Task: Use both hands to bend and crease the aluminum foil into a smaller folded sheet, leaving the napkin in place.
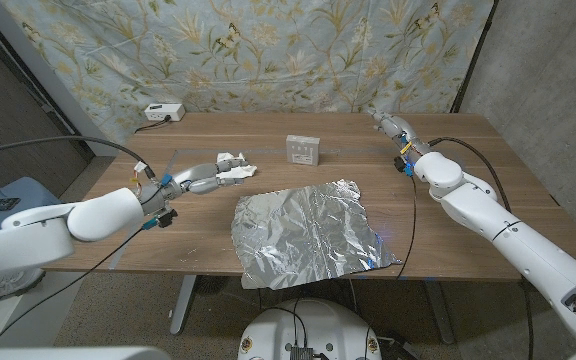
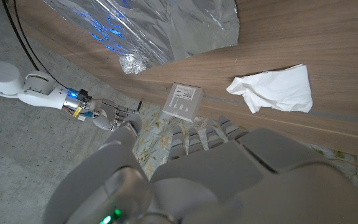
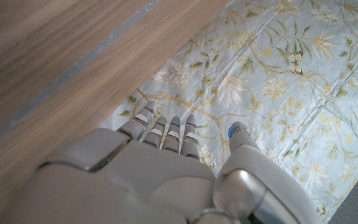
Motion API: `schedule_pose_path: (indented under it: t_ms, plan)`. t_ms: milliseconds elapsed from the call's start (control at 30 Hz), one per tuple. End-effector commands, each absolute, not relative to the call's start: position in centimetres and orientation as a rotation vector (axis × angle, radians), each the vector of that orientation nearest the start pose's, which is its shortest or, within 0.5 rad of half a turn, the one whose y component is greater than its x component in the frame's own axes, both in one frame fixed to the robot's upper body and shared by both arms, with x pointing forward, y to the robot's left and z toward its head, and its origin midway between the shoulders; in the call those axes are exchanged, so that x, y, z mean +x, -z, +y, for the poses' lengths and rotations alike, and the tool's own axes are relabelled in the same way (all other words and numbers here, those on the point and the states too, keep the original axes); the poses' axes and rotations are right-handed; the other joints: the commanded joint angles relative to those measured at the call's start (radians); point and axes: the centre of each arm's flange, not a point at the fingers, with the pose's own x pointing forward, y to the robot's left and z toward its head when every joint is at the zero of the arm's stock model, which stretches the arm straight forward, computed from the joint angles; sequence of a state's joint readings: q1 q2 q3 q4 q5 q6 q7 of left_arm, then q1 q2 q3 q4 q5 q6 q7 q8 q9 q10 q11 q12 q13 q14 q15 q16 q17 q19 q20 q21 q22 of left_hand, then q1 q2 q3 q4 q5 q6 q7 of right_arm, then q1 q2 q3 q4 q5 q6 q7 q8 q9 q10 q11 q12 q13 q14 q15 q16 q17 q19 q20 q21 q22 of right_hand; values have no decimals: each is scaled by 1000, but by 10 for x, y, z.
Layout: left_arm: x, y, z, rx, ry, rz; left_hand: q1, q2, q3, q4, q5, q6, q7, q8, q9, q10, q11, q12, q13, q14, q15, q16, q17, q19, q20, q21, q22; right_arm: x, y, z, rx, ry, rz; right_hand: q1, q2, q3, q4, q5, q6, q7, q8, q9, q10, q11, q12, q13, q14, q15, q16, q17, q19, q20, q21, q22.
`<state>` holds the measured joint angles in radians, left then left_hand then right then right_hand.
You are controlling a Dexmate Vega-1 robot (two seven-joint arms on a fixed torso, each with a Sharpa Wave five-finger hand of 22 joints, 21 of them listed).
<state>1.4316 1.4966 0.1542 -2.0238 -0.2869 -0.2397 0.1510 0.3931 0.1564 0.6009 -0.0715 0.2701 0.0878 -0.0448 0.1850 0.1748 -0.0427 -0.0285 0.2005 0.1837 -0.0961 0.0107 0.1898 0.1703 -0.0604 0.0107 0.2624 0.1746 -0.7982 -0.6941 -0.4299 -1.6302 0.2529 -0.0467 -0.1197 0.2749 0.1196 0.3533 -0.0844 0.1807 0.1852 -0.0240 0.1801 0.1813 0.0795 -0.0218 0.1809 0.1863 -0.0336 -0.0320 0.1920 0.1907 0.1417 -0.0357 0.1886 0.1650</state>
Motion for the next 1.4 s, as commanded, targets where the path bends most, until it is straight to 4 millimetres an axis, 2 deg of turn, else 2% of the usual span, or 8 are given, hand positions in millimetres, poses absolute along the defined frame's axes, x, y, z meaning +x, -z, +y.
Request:
schedule_pose_path:
  t_ms: [33, 333, 400, 567, 800, 833, 1000, 1400]
  plan:
    - [467, 30, 310, 1171, 448, -569, -21, 7, -8, 13, 3, 13, -1, 3, 2, 2, 1, 9, 4, -6, 0, 3, 7, 2, 2, -3, 5, 594, -50, -266, -688, -20, -557, 3, -21, -7, -8, -6, -5, 12, 4, 2, -4, 25, 6, 0, -12, 8, -1, -1, -10, -11, -3, 4]
    - [470, 35, 309, 1245, 478, -542, -43, 18, -10, 35, 3, 27, -5, 5, 2, 8, 1, 11, 4, -7, 2, 3, 12, 0, 5, -9, 6, 581, -54, -263, -746, 9, -537, 7, -34, -13, -20, -4, -13, 26, 4, 3, -18, 48, 3, 1, -19, 21, -3, -3, -17, -5, -4, 4]
    - [471, 37, 308, 1259, 495, -529, -55, 30, -6, 54, 4, 27, 6, 3, 2, 16, 6, 13, 5, 9, -2, 9, 14, 1, 10, -11, 6, 579, -54, -262, -756, 10, -533, 8, -35, -13, -22, -4, -13, 29, 4, 3, -20, 49, 3, 1, -22, 25, -4, -3, -19, -3, -5, 4]
    - [472, 43, 308, 1268, 516, -509, -72, 40, -2, 80, 3, 26, 16, 1, 3, 21, 15, 14, 5, 15, 2, 10, 17, 3, 18, -14, 7, 573, -54, -258, -778, 20, -523, 9, -38, -15, -26, -3, -14, 32, 5, 3, -25, 55, 3, 1, -25, 35, -4, -4, -25, 1, -6, 4]
    - [472, 48, 308, 1285, 545, -490, -90, 42, 2, 108, 2, 41, 12, 4, 4, 26, 13, 15, 5, 12, 1, 9, 19, 0, 18, -18, 7, 567, -52, -253, -804, 30, -504, 13, -39, -15, -30, -2, -12, 40, 7, 3, -25, 64, 5, 1, -27, 44, -4, -4, -28, 2, -5, 4]
    - [472, 49, 307, 1286, 546, -484, -97, 42, 3, 119, 2, 48, 8, 6, 4, 32, 6, 16, 5, 12, -2, 8, 20, 0, 16, -19, 8, 566, -51, -253, -806, 31, -501, 13, -39, -15, -31, -2, -12, 40, 7, 4, -26, 66, 5, 2, -28, 45, -4, -4, -29, 3, -6, 4]
    - [472, 53, 305, 1298, 553, -475, -108, 47, 17, 143, 4, 62, 4, 7, 4, 48, 3, 20, 5, 19, -10, 9, 19, -1, 15, -22, 8, 563, -49, -252, -816, 41, -490, 16, -38, -15, -34, -2, -13, 43, 8, 4, -29, 68, 5, 2, -30, 49, -4, -4, -30, 3, -5, 4]
    - [469, 55, 300, 1334, 585, -471, -108, 43, 35, 150, 10, 74, 1, 7, 3, 60, -6, 22, 4, 27, -17, 6, 13, 0, 10, -25, 8, 558, -49, -251, -839, 65, -470, 23, -37, -13, -40, -1, -19, 47, 6, 4, -40, 71, 4, 2, -36, 56, -5, -4, -37, 5, -6, 4]
